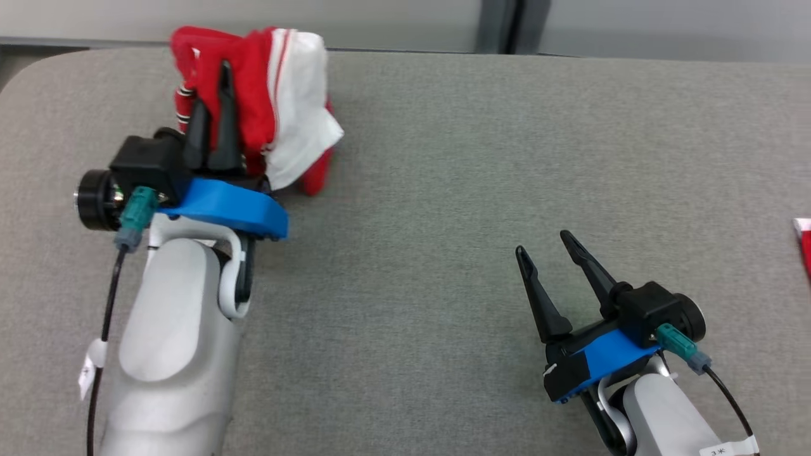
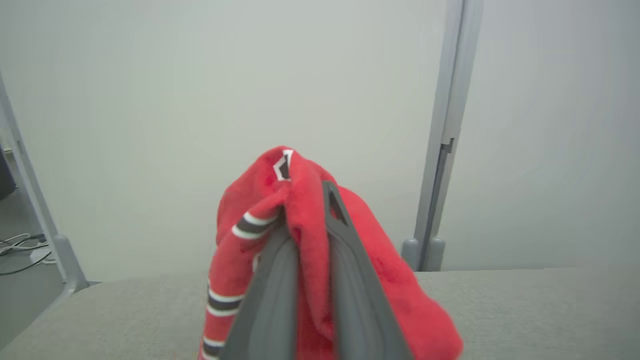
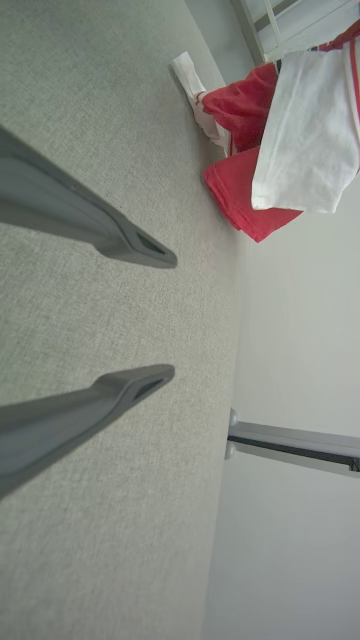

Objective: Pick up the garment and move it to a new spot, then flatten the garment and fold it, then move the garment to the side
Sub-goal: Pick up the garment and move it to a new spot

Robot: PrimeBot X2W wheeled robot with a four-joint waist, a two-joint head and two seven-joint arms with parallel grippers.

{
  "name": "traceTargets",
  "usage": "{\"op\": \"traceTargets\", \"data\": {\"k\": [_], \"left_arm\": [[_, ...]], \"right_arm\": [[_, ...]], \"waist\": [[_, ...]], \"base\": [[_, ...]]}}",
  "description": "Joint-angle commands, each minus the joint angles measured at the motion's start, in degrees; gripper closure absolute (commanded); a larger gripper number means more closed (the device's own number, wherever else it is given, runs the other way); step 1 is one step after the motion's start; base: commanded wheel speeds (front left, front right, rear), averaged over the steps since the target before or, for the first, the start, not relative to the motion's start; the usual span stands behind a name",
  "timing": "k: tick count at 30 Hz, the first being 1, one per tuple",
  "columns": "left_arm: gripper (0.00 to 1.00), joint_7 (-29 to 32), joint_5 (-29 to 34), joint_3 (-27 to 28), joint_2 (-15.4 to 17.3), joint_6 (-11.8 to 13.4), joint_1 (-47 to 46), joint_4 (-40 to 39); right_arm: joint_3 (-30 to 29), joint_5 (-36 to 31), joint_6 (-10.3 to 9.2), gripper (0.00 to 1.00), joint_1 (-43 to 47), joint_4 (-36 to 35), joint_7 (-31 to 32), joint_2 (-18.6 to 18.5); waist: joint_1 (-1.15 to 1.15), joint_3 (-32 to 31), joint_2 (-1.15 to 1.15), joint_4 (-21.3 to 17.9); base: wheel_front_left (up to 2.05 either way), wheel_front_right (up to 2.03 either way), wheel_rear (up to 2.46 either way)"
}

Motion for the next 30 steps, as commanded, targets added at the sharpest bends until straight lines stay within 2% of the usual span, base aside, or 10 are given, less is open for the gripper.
{"op": "traceTargets", "data": {"k": [1, 3, 5, 6, 12, 20, 21, 22, 23, 30], "left_arm": [[1.00, -0.28, -1.13, -2.19, -0.24, -0.43, 1.66, -0.51], [1.00, -0.28, -2.21, -3.38, -0.29, -0.33, 2.29, -0.59], [1.00, -0.29, -6.35, -8.41, -0.32, 0.55, 3.36, -1.24], [1.00, -0.29, -6.35, -8.41, -0.32, 0.55, 3.36, -1.24], [1.00, -0.28, -12.20, -19.03, -0.29, 3.07, 4.80, -2.29], [1.00, -0.29, -16.94, -26.77, -0.24, 7.10, 7.21, -1.81], [0.92, -0.28, -16.74, -27.01, -0.23, 7.58, 7.69, -1.49], [0.28, -0.28, -16.83, -27.06, -0.23, 8.05, 8.40, -1.33], [0.00, -0.29, -16.71, -26.84, -0.24, 8.51, 8.98, -1.13], [0.00, -0.28, -13.62, -20.88, 0.17, 10.16, 15.19, -1.07]], "right_arm": [[-0.07, 0.25, 0.01, 0.00, 1.18, 0.39, -0.03, 0.39], [0.19, 0.38, 0.01, 0.00, 1.20, 0.67, -0.03, 0.61], [0.45, 0.76, 0.01, 0.00, 1.81, 1.24, -0.03, 0.88], [0.45, 0.76, 0.01, 0.00, 1.81, 1.24, -0.03, 0.88], [0.56, 1.18, 0.01, 0.00, 2.08, 1.61, -0.03, 1.02], [0.98, 2.50, 0.01, 0.00, 2.92, 1.81, -0.03, 1.04], [0.89, 2.48, 0.01, 0.00, 3.01, 1.82, -0.03, 1.04], [0.70, 2.47, 0.01, 0.00, 3.12, 1.86, -0.03, 1.04], [0.41, 2.41, 0.01, 0.00, 3.18, 1.89, -0.03, 1.03], [-0.09, 2.71, 0.01, 0.00, 4.32, 2.02, -0.02, 0.99]], "waist": [[0.01, -2.72, 0.01, -3.63], [0.01, -3.27, 0.01, -4.87], [0.01, -4.23, 0.01, -8.09], [0.01, -4.23, 0.01, -8.09], [0.01, -4.76, 0.01, -13.49], [0.01, -5.20, 0.01, -16.82], [0.01, -5.30, 0.01, -16.80], [0.01, -5.45, 0.01, -16.71], [0.01, -5.66, 0.01, -16.45], [0.01, -8.22, 0.01, -13.84]], "base": [[0.00, 0.00, 0.00], [0.00, 0.00, 0.00], [0.00, 0.00, 0.00], [0.00, 0.00, 0.00], [0.00, 0.00, 0.00], [0.00, 0.00, 0.00], [0.00, 0.00, 0.00], [0.00, 0.00, 0.00], [0.00, 0.00, 0.00], [0.00, 0.00, 0.00]]}}
